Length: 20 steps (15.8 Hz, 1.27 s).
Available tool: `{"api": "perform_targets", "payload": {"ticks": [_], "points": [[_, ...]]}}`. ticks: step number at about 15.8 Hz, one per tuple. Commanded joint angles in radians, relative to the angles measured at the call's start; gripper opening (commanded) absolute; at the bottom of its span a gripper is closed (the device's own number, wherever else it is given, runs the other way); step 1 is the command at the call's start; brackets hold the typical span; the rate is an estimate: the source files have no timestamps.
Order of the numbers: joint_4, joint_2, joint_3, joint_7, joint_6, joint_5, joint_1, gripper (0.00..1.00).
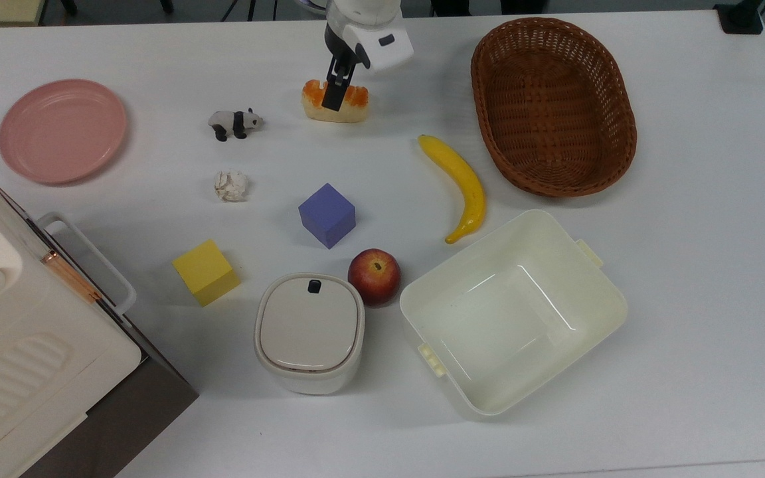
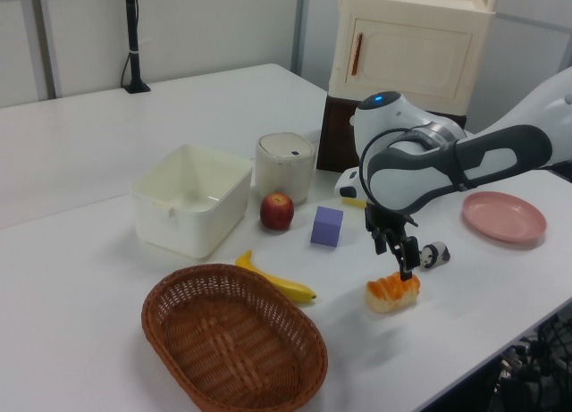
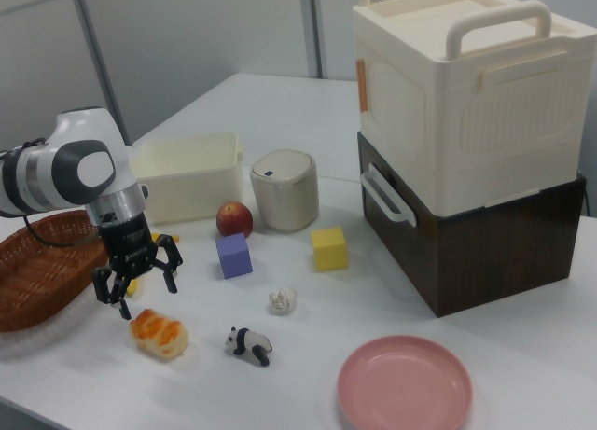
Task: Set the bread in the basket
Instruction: 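Close the gripper around the bread roll with orange topping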
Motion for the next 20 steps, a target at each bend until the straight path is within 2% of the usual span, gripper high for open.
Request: {"api": "perform_targets", "payload": {"ticks": [1,13,16,20], "points": [[-0.035,0.007,-0.006,0.018,-0.019,0.014,0.044,1.0],[-0.004,0.078,-0.007,0.013,-0.003,-0.017,0.033,1.0],[0.063,0.095,-0.014,0.012,-0.003,-0.017,0.012,1.0],[0.06,0.096,-0.012,0.018,0.046,-0.015,0.003,0.99]]}}
